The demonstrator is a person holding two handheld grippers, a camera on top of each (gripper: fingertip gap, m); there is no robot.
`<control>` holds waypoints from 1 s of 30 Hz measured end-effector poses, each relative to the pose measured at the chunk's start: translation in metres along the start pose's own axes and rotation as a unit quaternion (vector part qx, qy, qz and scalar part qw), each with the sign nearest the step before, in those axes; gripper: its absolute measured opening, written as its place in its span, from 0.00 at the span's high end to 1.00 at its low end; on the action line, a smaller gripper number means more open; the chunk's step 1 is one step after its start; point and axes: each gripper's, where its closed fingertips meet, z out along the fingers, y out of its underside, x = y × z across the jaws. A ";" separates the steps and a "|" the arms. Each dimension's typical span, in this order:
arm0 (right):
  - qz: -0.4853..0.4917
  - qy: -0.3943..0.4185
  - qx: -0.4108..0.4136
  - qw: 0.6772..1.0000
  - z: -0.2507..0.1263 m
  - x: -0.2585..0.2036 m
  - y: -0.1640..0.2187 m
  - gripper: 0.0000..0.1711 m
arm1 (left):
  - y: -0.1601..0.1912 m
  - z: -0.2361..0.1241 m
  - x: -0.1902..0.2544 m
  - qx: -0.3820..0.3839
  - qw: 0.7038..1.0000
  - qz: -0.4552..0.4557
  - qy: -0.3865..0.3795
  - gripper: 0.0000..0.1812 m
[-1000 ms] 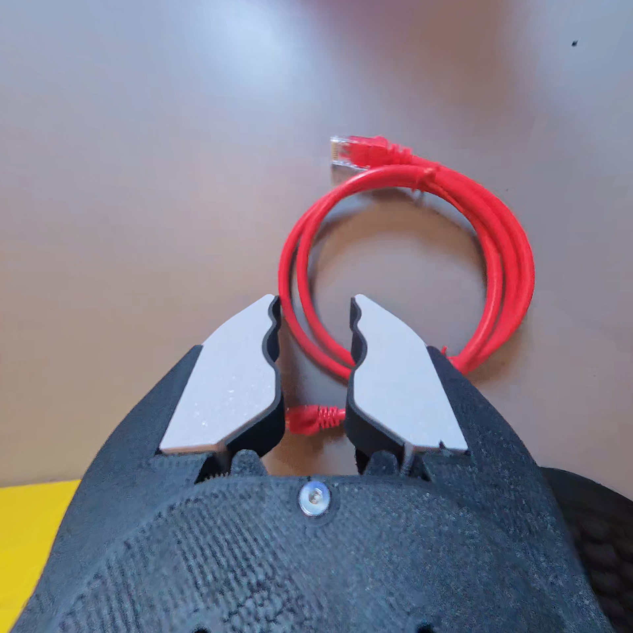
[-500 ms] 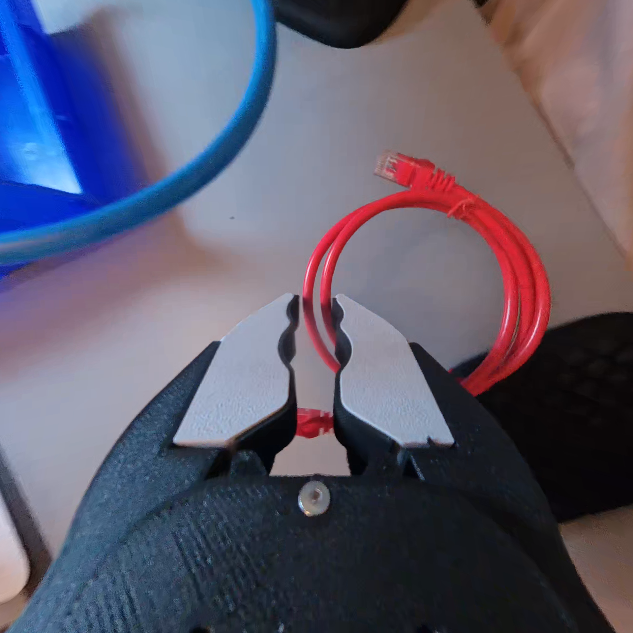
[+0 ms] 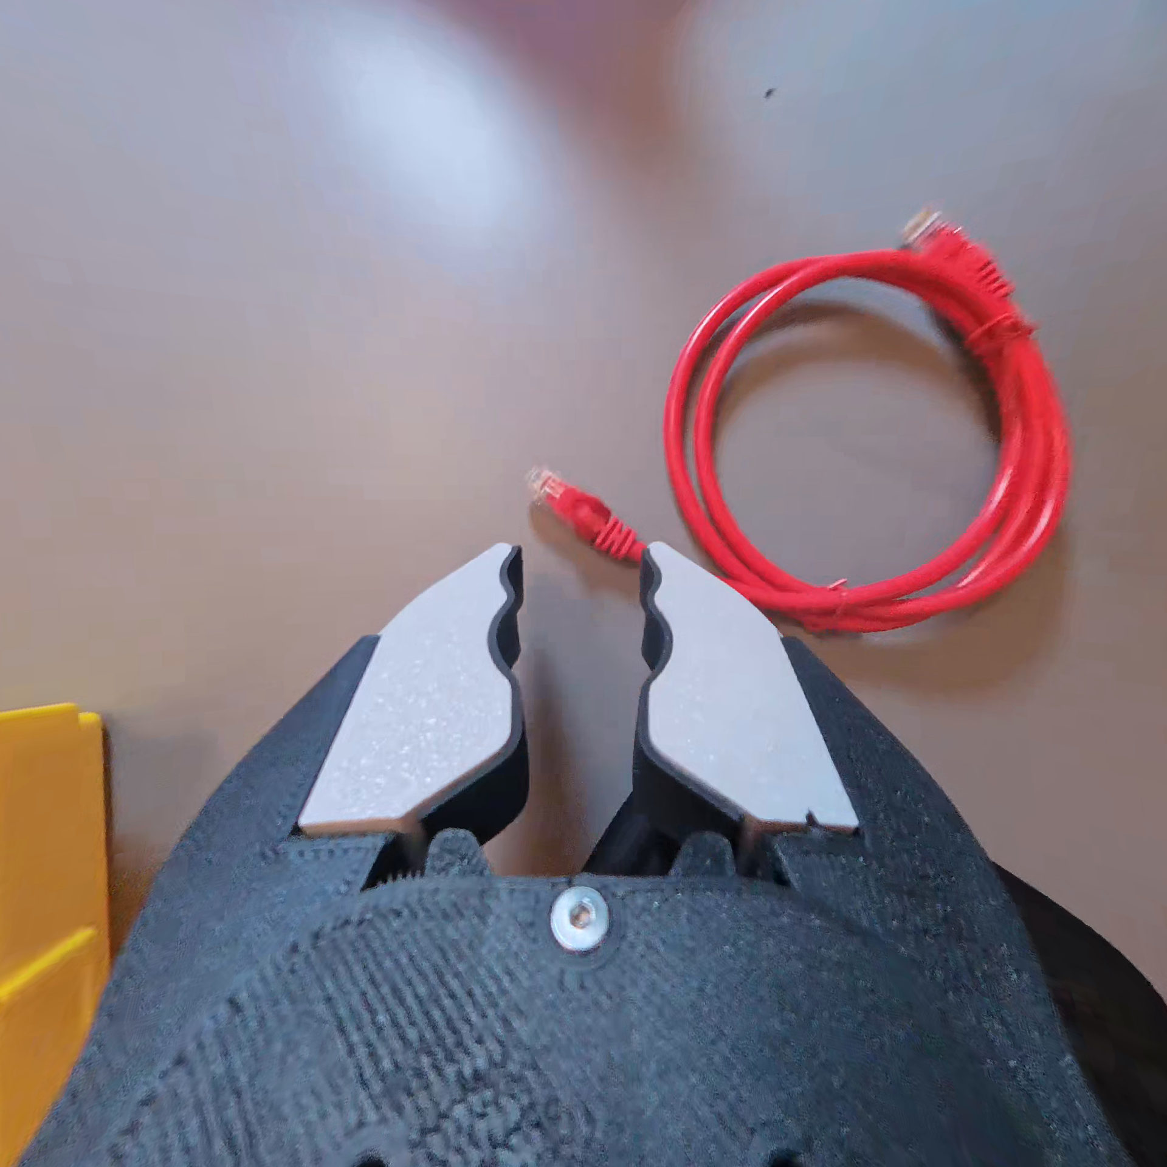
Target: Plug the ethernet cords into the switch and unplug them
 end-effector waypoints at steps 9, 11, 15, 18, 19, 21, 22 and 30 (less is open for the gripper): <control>-0.020 -0.008 -0.004 1.000 0.000 -0.009 -0.003 0.88 | -0.010 0.029 0.007 -0.001 0.999 0.034 0.032 0.88; -0.014 -0.011 -0.005 1.000 0.002 -0.010 -0.002 0.88 | -0.015 0.032 0.007 -0.013 0.996 0.082 0.043 0.89; -0.008 -0.015 -0.007 1.000 0.003 -0.011 0.002 0.88 | -0.026 0.036 0.006 -0.027 0.976 0.210 0.060 0.90; -0.016 -0.015 -0.002 1.000 0.001 -0.011 0.003 0.88 | -0.045 0.028 0.014 0.022 0.958 0.268 0.102 0.91; -0.021 -0.018 0.005 1.000 0.000 -0.013 0.001 0.88 | -0.052 0.021 0.025 0.070 0.942 0.301 0.133 0.92; -0.036 -0.026 0.017 0.999 0.000 -0.018 -0.002 0.88 | -0.062 0.015 0.034 0.130 0.934 0.289 0.168 0.92; -0.048 -0.029 0.019 0.998 0.001 -0.021 -0.002 0.88 | -0.061 0.020 0.030 0.129 0.940 0.271 0.162 0.92; -0.101 -0.052 0.011 0.994 0.007 -0.045 -0.003 0.88 | -0.048 0.041 0.020 0.080 0.972 0.205 0.083 0.93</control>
